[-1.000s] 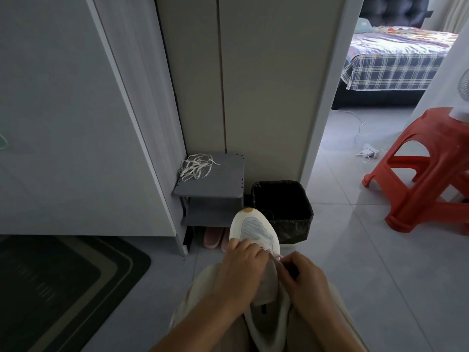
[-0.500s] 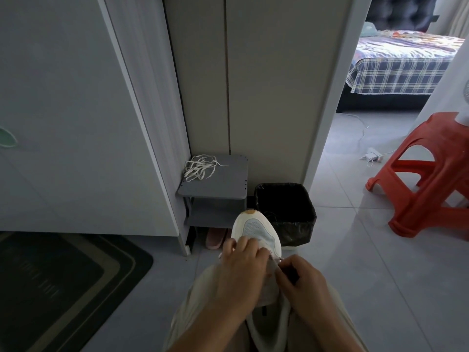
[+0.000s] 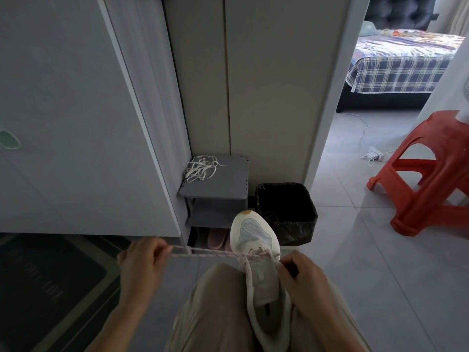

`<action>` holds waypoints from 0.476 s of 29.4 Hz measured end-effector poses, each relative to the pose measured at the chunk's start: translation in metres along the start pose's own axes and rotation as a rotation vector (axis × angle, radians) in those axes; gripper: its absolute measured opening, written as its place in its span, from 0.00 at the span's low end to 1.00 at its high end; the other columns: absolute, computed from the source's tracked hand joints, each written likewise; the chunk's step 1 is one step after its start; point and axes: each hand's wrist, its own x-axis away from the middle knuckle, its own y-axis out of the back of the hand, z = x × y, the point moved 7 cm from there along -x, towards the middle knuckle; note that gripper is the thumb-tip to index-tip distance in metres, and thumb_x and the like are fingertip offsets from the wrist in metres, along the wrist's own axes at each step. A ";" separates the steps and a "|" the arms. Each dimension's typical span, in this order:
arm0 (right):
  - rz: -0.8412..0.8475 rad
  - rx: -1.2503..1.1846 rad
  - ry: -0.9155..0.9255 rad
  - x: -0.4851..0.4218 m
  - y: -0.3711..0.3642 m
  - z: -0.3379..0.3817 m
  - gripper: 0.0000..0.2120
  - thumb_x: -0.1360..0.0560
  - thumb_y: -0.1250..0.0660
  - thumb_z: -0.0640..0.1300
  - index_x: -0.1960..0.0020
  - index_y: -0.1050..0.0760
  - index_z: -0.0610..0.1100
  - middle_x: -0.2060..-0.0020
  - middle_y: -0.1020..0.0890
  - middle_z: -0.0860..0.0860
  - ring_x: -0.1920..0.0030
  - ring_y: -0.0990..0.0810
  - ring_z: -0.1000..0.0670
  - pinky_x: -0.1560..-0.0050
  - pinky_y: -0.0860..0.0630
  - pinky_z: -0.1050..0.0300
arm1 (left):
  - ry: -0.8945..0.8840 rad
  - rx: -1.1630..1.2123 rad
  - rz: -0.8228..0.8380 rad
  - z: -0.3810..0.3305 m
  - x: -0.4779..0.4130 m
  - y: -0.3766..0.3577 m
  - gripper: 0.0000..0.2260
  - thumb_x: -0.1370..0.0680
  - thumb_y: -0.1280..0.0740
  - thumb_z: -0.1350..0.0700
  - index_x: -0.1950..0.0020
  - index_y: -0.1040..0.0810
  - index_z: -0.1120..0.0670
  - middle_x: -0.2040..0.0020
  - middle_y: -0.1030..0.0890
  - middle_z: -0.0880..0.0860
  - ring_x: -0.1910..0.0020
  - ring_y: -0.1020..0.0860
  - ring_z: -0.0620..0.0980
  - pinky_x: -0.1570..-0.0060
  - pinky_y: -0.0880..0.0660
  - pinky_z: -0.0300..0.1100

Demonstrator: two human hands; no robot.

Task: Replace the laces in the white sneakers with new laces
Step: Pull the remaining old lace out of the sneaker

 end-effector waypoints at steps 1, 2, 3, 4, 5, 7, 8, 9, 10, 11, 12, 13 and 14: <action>0.011 0.008 0.009 0.001 0.000 0.002 0.04 0.25 0.36 0.46 0.58 0.27 0.50 0.66 0.23 0.55 0.65 0.25 0.56 0.64 0.27 0.65 | 0.025 -0.022 0.014 -0.001 0.004 -0.006 0.12 0.31 0.26 0.63 0.63 0.27 0.49 0.66 0.25 0.48 0.65 0.28 0.49 0.55 0.38 0.45; 0.014 0.007 0.020 0.003 0.000 0.004 0.04 0.25 0.36 0.46 0.58 0.28 0.50 0.66 0.24 0.55 0.65 0.25 0.57 0.65 0.28 0.67 | -0.014 -0.073 0.017 -0.011 0.009 -0.013 0.13 0.34 0.24 0.64 0.63 0.26 0.51 0.66 0.25 0.50 0.65 0.26 0.50 0.58 0.35 0.46; 0.013 -0.002 0.026 0.004 0.001 0.006 0.05 0.25 0.36 0.46 0.59 0.29 0.51 0.66 0.24 0.56 0.66 0.26 0.57 0.66 0.30 0.68 | -0.099 -0.108 0.007 -0.031 0.016 -0.020 0.14 0.38 0.22 0.64 0.61 0.24 0.52 0.65 0.23 0.51 0.66 0.25 0.51 0.62 0.32 0.46; 0.011 -0.009 0.034 0.005 0.001 0.008 0.06 0.25 0.35 0.45 0.59 0.30 0.53 0.66 0.25 0.57 0.65 0.26 0.58 0.66 0.31 0.69 | -0.202 -0.112 0.006 -0.057 0.024 -0.028 0.16 0.41 0.21 0.62 0.59 0.22 0.53 0.64 0.22 0.51 0.66 0.23 0.51 0.65 0.29 0.46; 0.009 -0.012 0.041 0.006 0.001 0.008 0.07 0.26 0.34 0.45 0.60 0.30 0.54 0.66 0.25 0.59 0.65 0.26 0.59 0.66 0.31 0.69 | -0.315 -0.106 0.017 -0.083 0.030 -0.036 0.18 0.43 0.20 0.59 0.58 0.20 0.52 0.63 0.22 0.51 0.65 0.22 0.50 0.64 0.27 0.44; 0.000 -0.019 0.042 0.006 0.001 0.008 0.09 0.26 0.33 0.44 0.61 0.31 0.55 0.65 0.25 0.60 0.63 0.26 0.60 0.65 0.32 0.70 | -0.521 -0.086 0.061 -0.129 0.043 -0.058 0.16 0.42 0.20 0.53 0.57 0.20 0.49 0.61 0.22 0.47 0.60 0.24 0.46 0.56 0.29 0.42; -0.003 -0.022 0.043 0.006 0.002 0.008 0.08 0.27 0.33 0.44 0.60 0.30 0.54 0.65 0.25 0.60 0.62 0.26 0.60 0.65 0.31 0.70 | -0.593 -0.084 0.090 -0.144 0.049 -0.068 0.14 0.40 0.21 0.52 0.58 0.20 0.48 0.61 0.23 0.46 0.58 0.27 0.46 0.52 0.33 0.42; 0.001 -0.019 0.042 0.006 0.001 0.007 0.06 0.27 0.33 0.45 0.59 0.29 0.53 0.65 0.24 0.60 0.62 0.26 0.60 0.64 0.31 0.70 | -0.648 -0.089 0.096 -0.156 0.052 -0.077 0.12 0.38 0.22 0.52 0.58 0.20 0.48 0.61 0.23 0.46 0.57 0.28 0.46 0.52 0.35 0.42; 0.004 -0.014 0.043 0.006 0.001 0.007 0.05 0.26 0.33 0.46 0.58 0.28 0.53 0.65 0.24 0.60 0.62 0.25 0.60 0.63 0.30 0.71 | -0.682 -0.094 0.094 -0.163 0.053 -0.083 0.11 0.37 0.22 0.52 0.59 0.20 0.49 0.61 0.23 0.46 0.57 0.27 0.46 0.52 0.34 0.42; 0.005 -0.014 0.043 0.006 0.002 0.006 0.04 0.26 0.33 0.46 0.57 0.28 0.52 0.65 0.24 0.60 0.62 0.25 0.59 0.63 0.30 0.71 | -0.700 -0.109 0.096 -0.169 0.053 -0.086 0.11 0.37 0.22 0.51 0.60 0.20 0.49 0.62 0.22 0.46 0.58 0.25 0.47 0.52 0.31 0.43; 0.003 -0.016 0.045 0.006 0.003 0.004 0.03 0.26 0.34 0.46 0.57 0.28 0.52 0.64 0.24 0.60 0.62 0.24 0.59 0.62 0.29 0.70 | -0.709 -0.127 0.097 -0.174 0.051 -0.086 0.11 0.38 0.22 0.51 0.60 0.20 0.49 0.62 0.21 0.46 0.59 0.23 0.47 0.54 0.28 0.43; -0.004 -0.016 0.050 0.005 0.004 0.003 0.04 0.26 0.34 0.46 0.58 0.28 0.53 0.64 0.23 0.59 0.61 0.24 0.58 0.60 0.27 0.69 | -0.717 -0.152 0.093 -0.178 0.047 -0.085 0.11 0.38 0.21 0.51 0.60 0.20 0.49 0.63 0.21 0.46 0.60 0.22 0.47 0.55 0.27 0.43; -0.009 -0.011 0.050 0.005 0.004 0.002 0.05 0.26 0.34 0.46 0.58 0.28 0.53 0.64 0.23 0.58 0.61 0.24 0.57 0.59 0.26 0.66 | -0.726 -0.172 0.093 -0.179 0.044 -0.085 0.11 0.39 0.21 0.52 0.62 0.20 0.49 0.64 0.21 0.46 0.61 0.22 0.47 0.54 0.29 0.43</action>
